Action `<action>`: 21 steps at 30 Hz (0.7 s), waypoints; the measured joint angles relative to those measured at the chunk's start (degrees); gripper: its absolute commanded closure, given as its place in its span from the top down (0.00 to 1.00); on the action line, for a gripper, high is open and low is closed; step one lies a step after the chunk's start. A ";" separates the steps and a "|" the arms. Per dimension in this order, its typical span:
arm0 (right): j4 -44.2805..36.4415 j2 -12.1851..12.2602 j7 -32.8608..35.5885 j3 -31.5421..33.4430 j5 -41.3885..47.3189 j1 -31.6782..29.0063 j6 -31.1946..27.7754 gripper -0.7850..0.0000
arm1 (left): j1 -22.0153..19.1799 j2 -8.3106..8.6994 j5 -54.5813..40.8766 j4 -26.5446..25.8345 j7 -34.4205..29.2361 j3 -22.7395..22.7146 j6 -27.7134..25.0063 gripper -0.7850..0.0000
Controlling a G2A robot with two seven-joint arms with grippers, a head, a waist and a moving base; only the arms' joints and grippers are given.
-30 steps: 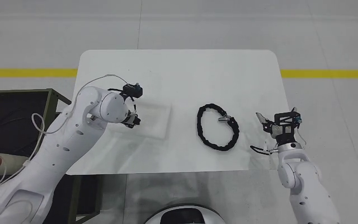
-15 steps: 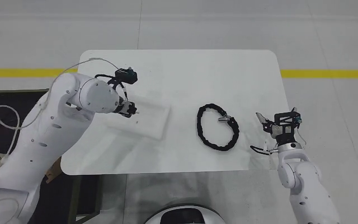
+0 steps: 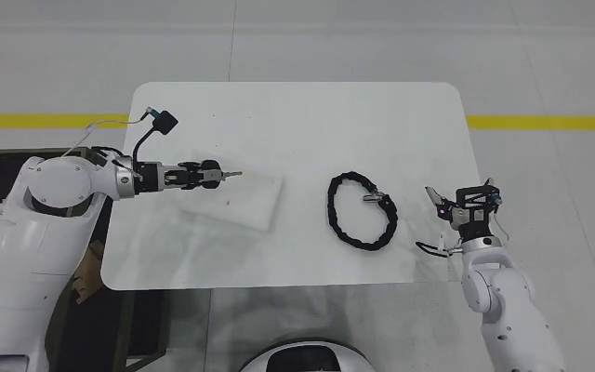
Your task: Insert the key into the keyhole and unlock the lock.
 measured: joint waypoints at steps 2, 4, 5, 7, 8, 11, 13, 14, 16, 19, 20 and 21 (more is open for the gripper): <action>0.00 0.00 0.00 0.00 0.00 0.00 0.00 1.00 | -0.10 0.00 1.09 -0.47 -0.01 0.02 1.45 0.00; 0.00 0.00 0.00 0.00 0.00 0.00 0.00 1.00 | -0.11 0.00 1.29 -0.52 0.00 0.02 2.54 0.00; 0.00 0.00 0.00 0.00 0.00 0.00 0.00 1.00 | -0.11 0.00 1.28 -0.51 0.00 0.01 2.56 0.00; 0.00 0.00 0.00 0.00 0.00 0.00 0.00 1.00 | -0.11 0.00 1.24 -0.49 0.01 0.01 2.48 0.00; 0.00 0.00 0.00 0.00 0.00 0.00 0.00 1.00 | -0.10 0.00 1.24 -0.49 0.01 0.01 2.46 0.00; -0.47 0.04 0.39 -0.33 0.36 0.27 -0.66 1.00 | -0.10 0.00 1.23 -0.49 0.01 0.01 2.45 0.00; -2.63 0.44 3.17 -0.93 0.28 1.45 -5.74 1.00 | -0.10 0.00 1.23 -0.49 0.01 0.01 2.45 0.00; -3.81 0.74 5.40 -1.09 -0.65 2.07 -9.65 1.00 | -0.10 0.00 1.23 -0.49 0.01 0.01 2.45 0.00; -6.53 1.38 12.99 -1.94 -2.08 3.74 -20.10 1.00 | -0.10 0.00 1.23 -0.49 0.01 0.01 2.45 0.00; -8.87 1.84 26.59 -4.18 1.99 6.81 -31.92 1.00 | -0.10 0.00 1.23 -0.49 0.01 0.01 2.45 0.00; -9.08 1.93 31.11 -4.92 4.58 8.05 -34.55 1.00 | -0.10 0.00 1.23 -0.49 0.01 0.01 2.45 0.00; -9.18 2.05 35.78 -5.68 7.47 9.44 -37.03 1.00 | -0.10 0.00 1.23 -0.49 0.01 0.01 2.45 0.00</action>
